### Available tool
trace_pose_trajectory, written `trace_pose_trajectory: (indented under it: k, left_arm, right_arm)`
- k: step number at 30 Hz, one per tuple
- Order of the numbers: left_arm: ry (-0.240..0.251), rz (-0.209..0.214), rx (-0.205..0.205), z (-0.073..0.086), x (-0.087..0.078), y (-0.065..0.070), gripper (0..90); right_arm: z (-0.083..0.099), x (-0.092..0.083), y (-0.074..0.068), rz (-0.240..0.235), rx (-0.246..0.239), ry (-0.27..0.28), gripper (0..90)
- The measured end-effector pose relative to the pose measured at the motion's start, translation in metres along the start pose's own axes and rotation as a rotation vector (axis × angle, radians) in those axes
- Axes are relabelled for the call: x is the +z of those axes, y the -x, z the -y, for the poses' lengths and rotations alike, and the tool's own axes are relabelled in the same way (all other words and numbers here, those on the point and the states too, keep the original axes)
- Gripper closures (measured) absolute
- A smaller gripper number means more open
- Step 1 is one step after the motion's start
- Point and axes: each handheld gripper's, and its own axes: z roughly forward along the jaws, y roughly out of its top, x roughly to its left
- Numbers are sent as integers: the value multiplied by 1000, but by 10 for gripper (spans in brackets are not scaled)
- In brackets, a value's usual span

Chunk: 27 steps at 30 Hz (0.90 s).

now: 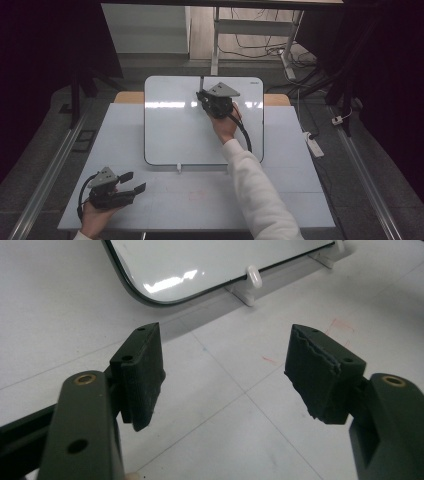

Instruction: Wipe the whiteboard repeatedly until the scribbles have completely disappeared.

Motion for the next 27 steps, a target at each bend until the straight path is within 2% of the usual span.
trace_pose_trajectory:
  k: [1,3,4,6,7,9,10,11,12,13,14,15,16,17,20,21,22,23,25,26,27]
  left_arm:
    - [0,0,3,0,-1,0,323]
    - [9,-2,-2,1,-3,1,323]
    - [12,-1,-4,0,-3,1,323]
    - [10,2,-3,0,-2,0,324]
    - [6,1,-2,-1,-1,0,324]
    - [1,2,1,-1,1,0,324]
    - [-1,4,0,-1,1,0,324]
    - [-1,3,0,0,1,0,324]
    - [0,1,0,0,0,0,324]
    - [2,0,0,0,-1,1,324]
    - [5,1,-1,0,-1,1,324]
    - [7,0,-1,0,-1,1,324]
    - [7,3,-2,0,-1,0,324]
    - [6,2,-3,0,-1,0,324]
    - [-1,7,-2,0,1,-1,323]
    - [-1,6,1,0,1,0,323]
    - [-1,5,2,0,0,0,323]
    - [1,5,4,0,-1,1,322]
    - [7,2,0,0,-2,1,322]
    - [8,3,-1,0,-2,1,322]
    - [5,4,0,0,-1,1,322]
  right_arm:
    - [-1,-3,10,43,39,18,775]
    - [-2,-12,35,130,156,53,775]
    - [-3,-15,43,164,178,64,775]
    - [-3,-15,44,166,194,79,775]
    - [-2,-11,38,127,180,70,775]
    - [-2,-1,18,28,103,36,775]
    - [-3,2,10,14,46,21,775]
    - [-5,3,10,24,13,14,775]
    - [-9,-3,28,107,88,36,775]
    - [-9,-3,28,107,88,36,775]
    - [-10,-7,39,144,139,58,775]
    - [-10,-9,48,155,166,71,775]
    - [-11,-9,49,146,172,69,775]
    - [-10,-8,44,130,151,59,775]
    - [-7,1,15,-20,25,-10,775]
    - [-6,2,9,-36,-8,-21,775]
    - [-6,1,9,-15,-29,-23,775]
    - [-8,-1,15,35,-13,-13,775]
    - [-11,-9,36,149,92,27,775]
    - [-10,-12,43,176,117,41,775]
    - [-9,-13,44,172,130,49,775]
